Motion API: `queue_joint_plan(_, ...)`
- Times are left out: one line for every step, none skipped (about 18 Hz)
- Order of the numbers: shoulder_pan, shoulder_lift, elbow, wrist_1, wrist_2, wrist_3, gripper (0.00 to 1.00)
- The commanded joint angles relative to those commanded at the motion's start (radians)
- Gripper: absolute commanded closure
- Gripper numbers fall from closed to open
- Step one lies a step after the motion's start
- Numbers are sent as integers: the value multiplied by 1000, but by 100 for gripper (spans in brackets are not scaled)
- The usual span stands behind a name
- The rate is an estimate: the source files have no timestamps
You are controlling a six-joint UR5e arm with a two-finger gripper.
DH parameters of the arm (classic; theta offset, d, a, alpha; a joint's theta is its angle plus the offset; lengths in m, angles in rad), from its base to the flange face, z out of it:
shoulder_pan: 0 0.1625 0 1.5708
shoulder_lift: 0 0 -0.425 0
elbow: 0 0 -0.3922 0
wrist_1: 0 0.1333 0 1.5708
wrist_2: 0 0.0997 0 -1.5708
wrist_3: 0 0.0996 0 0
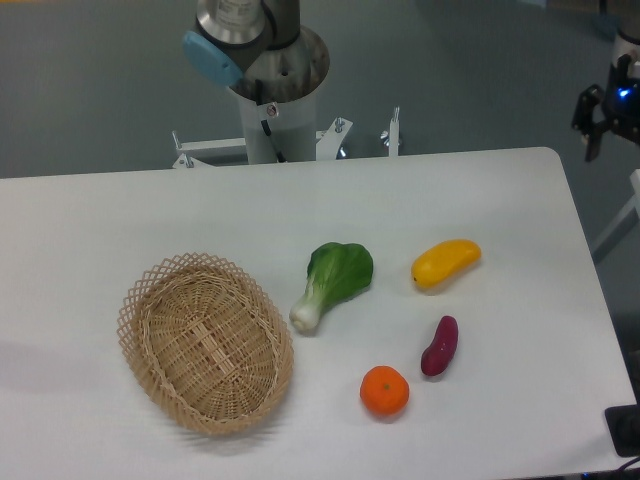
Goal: Place the mango on the table
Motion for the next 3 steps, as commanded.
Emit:
queue_joint_plan(0, -3, 0, 2, 0, 0, 0)
queue_joint_plan(2, -3, 0, 2, 0, 0, 0)
queue_joint_plan(3, -5, -2, 2, 0, 0, 0)
